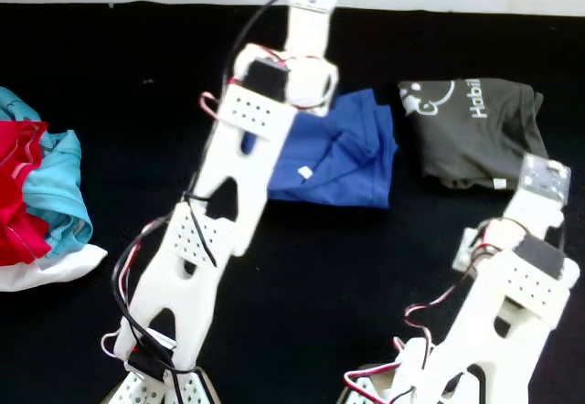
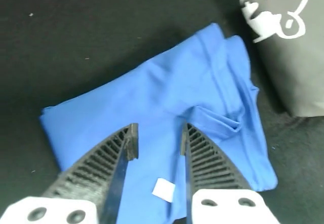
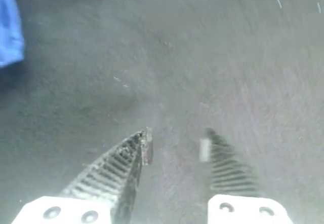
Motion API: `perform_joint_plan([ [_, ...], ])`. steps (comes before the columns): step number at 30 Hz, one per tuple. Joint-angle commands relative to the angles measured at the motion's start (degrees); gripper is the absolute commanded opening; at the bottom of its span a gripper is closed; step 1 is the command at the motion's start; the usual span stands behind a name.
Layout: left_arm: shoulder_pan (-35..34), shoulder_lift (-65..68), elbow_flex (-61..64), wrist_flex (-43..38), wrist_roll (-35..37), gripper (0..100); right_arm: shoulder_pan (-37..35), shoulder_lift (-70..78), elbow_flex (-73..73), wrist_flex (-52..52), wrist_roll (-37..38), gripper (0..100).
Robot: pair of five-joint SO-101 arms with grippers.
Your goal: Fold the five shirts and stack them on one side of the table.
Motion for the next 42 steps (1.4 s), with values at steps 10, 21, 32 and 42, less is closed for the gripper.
perform_joint_plan([
  [10, -12.44, -1.19, -1.8, 16.7, 1.32, 1, -20.88, 20.44, -29.49, 0.04, -6.77, 2.6],
  [21, -24.84, -19.65, 33.71, 16.18, 2.64, 1, -35.65, 54.11, -66.07, 11.3, -7.74, 2.6],
  [32, -29.76, -41.45, 90.59, -23.12, 2.55, 1, -44.44, 78.02, -91.21, 19.21, -7.82, 2.6],
  [42, -30.02, -43.03, 106.24, -44.04, 2.73, 1, -47.34, 87.34, -101.76, 19.38, -7.56, 2.6],
])
